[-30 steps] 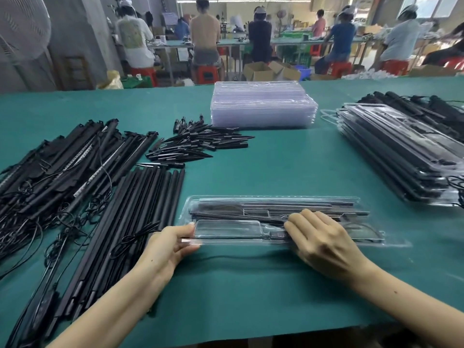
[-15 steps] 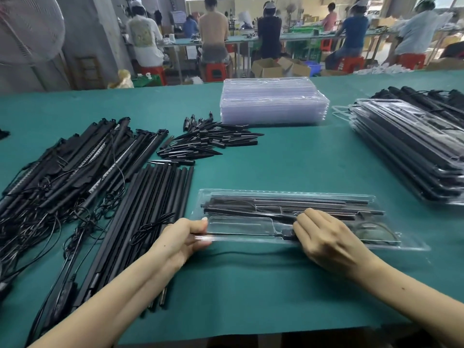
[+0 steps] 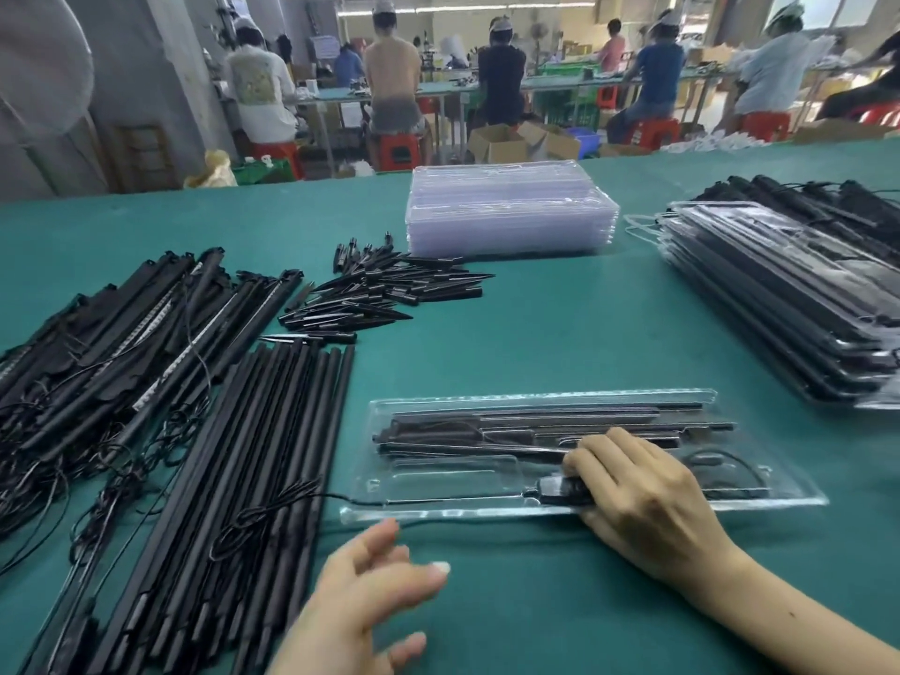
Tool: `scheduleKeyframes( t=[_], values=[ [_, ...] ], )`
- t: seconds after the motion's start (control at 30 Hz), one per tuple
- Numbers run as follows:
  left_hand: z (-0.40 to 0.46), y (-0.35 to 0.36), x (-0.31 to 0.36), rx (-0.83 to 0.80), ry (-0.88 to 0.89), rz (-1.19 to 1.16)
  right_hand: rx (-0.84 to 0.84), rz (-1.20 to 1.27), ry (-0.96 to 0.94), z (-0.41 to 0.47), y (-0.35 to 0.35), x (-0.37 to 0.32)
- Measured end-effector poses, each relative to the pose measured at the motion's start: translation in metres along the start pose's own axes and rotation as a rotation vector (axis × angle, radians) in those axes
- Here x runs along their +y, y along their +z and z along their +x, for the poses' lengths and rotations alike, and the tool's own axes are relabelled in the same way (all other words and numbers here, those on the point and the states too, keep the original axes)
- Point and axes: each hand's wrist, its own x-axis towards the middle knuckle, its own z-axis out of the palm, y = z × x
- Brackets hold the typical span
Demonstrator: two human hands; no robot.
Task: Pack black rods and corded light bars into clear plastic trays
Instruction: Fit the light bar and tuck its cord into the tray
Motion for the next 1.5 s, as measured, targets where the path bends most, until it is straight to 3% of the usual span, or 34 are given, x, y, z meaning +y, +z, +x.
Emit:
scheduleKeyframes(
  t=[0.03, 0.1, 0.17, 0.2, 0.27, 0.33, 0.53, 0.73, 0.83, 1.37, 1.5],
  values=[
    [-0.002, 0.011, 0.001, -0.045, 0.180, 0.126, -0.001, -0.012, 0.004, -0.001, 0.000, -0.001],
    [0.006, 0.025, 0.002, -0.207, 0.760, 0.644, -0.008, -0.061, 0.019, -0.001, -0.002, 0.000],
    [0.038, 0.035, 0.003, -0.169, 1.269, 1.295, -0.007, -0.093, 0.056, 0.000, -0.005, -0.001],
    [0.054, 0.039, 0.002, -0.108, 1.355, 1.543, -0.002, -0.097, 0.068, 0.000, -0.005, -0.001],
    [0.078, 0.054, 0.001, -0.041, 1.278, 1.760, 0.012, -0.087, 0.068, -0.001, -0.004, -0.001],
    [0.093, 0.063, -0.003, -0.073, 1.171, 1.819, 0.017, -0.085, 0.044, -0.002, -0.003, 0.000],
    [0.111, 0.062, -0.020, -0.085, 1.204, 1.871, -0.024, -0.114, -0.085, -0.001, 0.000, 0.004],
    [0.111, 0.066, -0.019, -0.051, 1.242, 1.929, 0.024, -0.075, -0.089, -0.003, 0.006, 0.006],
    [0.111, 0.069, -0.022, -0.040, 1.184, 1.971, 0.002, -0.058, -0.125, -0.001, 0.009, 0.007],
    [0.109, 0.067, -0.017, -0.080, 1.137, 1.833, -0.036, -0.082, -0.062, 0.004, 0.005, 0.005],
    [0.106, 0.067, -0.015, -0.097, 1.089, 1.845, -0.049, -0.101, -0.206, 0.013, 0.003, 0.004]
  ],
)
